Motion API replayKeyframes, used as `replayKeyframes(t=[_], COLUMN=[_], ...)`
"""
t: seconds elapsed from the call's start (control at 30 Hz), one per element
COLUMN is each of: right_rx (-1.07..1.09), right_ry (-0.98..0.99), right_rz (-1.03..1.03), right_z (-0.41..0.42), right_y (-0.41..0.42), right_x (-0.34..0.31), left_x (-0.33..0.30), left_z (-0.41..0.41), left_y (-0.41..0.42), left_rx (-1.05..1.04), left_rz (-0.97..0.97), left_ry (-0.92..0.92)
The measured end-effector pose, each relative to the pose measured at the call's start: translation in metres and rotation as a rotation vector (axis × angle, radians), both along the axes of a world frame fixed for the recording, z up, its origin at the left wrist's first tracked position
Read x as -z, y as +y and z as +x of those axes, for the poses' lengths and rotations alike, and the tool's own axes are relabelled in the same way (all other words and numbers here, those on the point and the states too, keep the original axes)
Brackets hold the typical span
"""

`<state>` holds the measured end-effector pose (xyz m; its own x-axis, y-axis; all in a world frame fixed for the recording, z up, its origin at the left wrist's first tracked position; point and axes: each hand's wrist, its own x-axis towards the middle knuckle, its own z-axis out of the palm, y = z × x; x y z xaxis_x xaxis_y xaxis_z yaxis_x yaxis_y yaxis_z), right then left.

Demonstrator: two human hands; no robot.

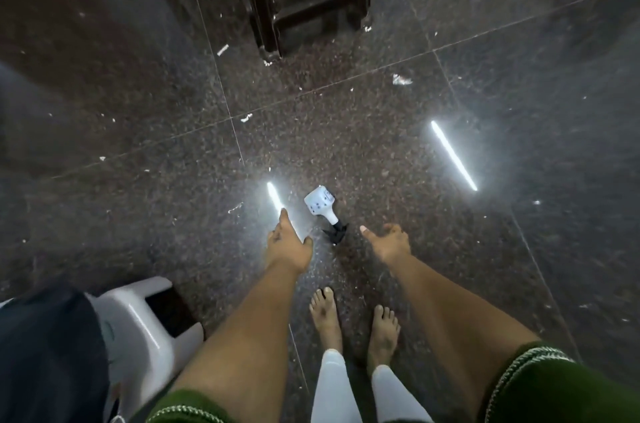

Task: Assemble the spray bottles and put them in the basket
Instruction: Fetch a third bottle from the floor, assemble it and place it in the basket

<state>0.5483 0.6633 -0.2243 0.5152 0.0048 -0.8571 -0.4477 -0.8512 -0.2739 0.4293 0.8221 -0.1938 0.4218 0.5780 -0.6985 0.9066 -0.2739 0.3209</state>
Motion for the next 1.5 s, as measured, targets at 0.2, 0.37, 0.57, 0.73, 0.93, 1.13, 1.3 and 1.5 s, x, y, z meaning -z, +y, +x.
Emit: replayKeyframes(t=[0.2,0.37,0.57,0.73,0.93,1.13,1.3,1.5], right_rx=[-0.079,-0.042,0.157,0.288,0.355,0.268,0.240,0.372], right_ry=[0.054,0.125,0.194,0.253,0.223,-0.077,-0.194,-0.276], right_rz=[-0.033,-0.033,-0.016,-0.015,0.072,0.096,0.166,0.281], right_z=[0.003,-0.003,-0.016,-0.015,-0.010,0.027,0.071,0.113], right_y=[0.024,0.041,0.053,0.053,0.064,0.068,0.061,0.044], right_x=[0.131,0.230,0.312,0.339,0.333,0.257,0.141,-0.047], left_x=[0.132,0.230,0.313,0.344,0.336,0.265,0.151,-0.036], left_z=[0.033,0.072,0.094,0.093,0.086,0.097,0.117,0.146], left_y=[0.033,0.036,0.047,0.052,0.066,0.066,0.050,0.032], left_rx=[0.279,0.267,0.504,0.351,0.220,-0.013,-0.169,-0.168], left_rz=[0.061,0.033,0.150,0.051,0.115,0.098,0.107,0.125], left_ry=[0.087,0.091,-0.005,0.028,-0.074,-0.148,-0.255,-0.365])
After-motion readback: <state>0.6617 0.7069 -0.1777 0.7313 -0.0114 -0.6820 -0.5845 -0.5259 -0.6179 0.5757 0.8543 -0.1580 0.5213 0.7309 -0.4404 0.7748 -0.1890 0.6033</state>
